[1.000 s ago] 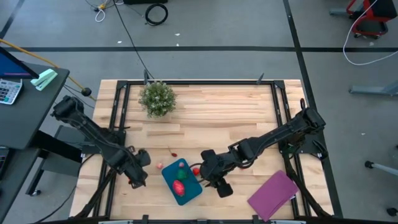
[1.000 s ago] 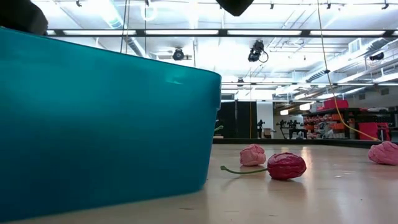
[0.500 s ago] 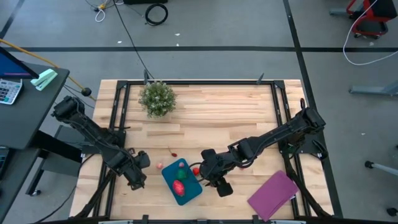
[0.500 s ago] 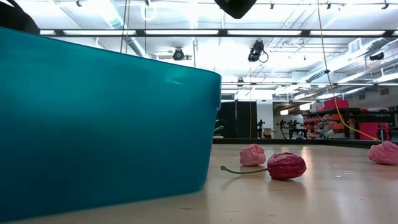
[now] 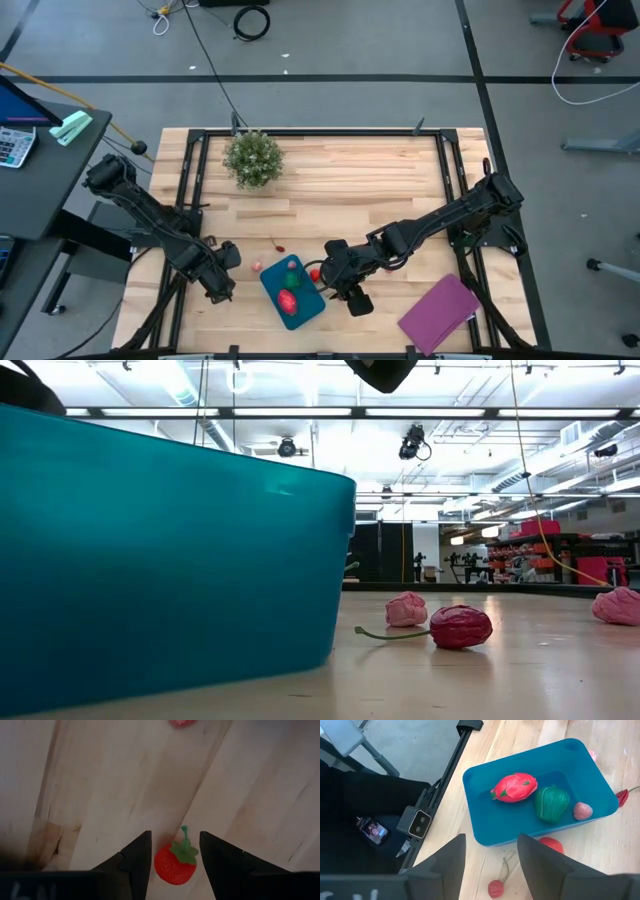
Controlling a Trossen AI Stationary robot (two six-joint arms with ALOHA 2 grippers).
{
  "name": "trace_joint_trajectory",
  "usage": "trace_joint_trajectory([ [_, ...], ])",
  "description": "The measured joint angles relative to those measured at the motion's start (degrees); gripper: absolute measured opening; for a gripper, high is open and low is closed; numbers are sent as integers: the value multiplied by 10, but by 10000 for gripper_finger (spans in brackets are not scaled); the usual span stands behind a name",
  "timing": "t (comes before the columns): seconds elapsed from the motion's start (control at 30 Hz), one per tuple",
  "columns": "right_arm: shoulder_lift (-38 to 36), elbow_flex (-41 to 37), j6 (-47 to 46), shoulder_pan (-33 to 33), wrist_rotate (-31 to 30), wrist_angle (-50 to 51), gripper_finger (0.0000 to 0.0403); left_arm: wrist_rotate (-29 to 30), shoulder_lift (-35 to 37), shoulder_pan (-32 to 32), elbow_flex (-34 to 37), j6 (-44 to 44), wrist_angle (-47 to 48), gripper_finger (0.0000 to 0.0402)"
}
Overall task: Pick and placing Produce into tupperware
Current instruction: Put the red strawberry into the blue bin
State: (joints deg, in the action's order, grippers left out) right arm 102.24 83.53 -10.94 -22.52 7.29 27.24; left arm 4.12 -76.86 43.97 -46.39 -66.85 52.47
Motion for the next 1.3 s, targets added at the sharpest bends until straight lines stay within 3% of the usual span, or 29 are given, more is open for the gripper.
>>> trace_joint_trajectory([
  [0.97,0,0,1,-2,0,0,187,-3,-93,26,0,6,-5,168],
  [1.07,0,0,1,-2,0,0,187,-3,-99,26,0,15,-6,139],
  [1.23,0,0,2,-2,0,0,187,-3,-99,26,0,44,-16,28],
  [1.3,0,0,2,-2,-1,0,187,7,-99,26,0,43,-19,12],
])
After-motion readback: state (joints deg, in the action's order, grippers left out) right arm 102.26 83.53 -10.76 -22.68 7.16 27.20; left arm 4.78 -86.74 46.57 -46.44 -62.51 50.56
